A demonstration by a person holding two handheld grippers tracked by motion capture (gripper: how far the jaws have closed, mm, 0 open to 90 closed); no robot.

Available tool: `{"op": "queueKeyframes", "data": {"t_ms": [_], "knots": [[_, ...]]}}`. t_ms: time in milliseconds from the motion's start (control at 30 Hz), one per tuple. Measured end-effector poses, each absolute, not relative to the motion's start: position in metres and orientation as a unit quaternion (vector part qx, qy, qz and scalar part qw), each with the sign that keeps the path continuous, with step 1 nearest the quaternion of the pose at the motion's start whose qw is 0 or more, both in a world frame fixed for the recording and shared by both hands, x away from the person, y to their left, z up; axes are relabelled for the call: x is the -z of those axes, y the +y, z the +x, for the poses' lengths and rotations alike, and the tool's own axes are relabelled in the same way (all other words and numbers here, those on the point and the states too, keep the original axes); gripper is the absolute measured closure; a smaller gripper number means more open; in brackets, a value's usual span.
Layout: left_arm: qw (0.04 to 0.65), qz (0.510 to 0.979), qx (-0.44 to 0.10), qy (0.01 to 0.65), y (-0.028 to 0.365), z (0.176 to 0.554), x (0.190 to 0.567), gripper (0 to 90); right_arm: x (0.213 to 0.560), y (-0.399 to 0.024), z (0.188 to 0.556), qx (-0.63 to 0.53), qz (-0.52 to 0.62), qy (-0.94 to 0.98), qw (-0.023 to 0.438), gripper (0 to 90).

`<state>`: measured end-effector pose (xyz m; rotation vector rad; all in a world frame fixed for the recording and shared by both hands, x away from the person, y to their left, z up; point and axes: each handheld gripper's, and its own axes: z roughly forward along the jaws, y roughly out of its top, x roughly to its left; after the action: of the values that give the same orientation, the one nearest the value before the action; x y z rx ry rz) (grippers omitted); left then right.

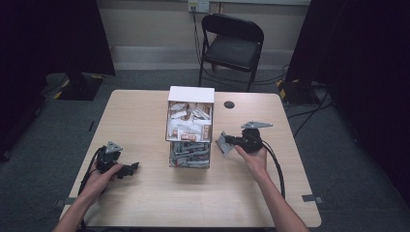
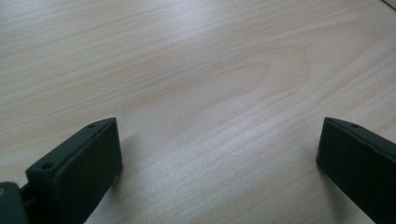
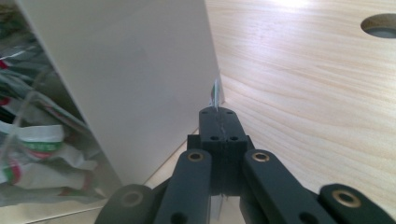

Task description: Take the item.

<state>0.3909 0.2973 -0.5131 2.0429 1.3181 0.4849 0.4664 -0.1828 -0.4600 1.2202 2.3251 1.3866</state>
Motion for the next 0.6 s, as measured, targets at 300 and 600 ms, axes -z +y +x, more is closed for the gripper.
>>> {"op": "queueKeyframes", "data": {"t_ms": [300, 600], "knots": [[0.325, 0.779, -0.185, 0.503, 0.297, 0.391, 0.513, 0.0, 0.473, -0.189, 0.477, -0.451, 0.430, 0.777, 0.094, 90.0], [0.325, 0.779, -0.185, 0.503, 0.297, 0.391, 0.513, 0.0, 0.485, -0.186, 0.481, -0.439, 0.436, 0.781, 0.088, 90.0]]}}
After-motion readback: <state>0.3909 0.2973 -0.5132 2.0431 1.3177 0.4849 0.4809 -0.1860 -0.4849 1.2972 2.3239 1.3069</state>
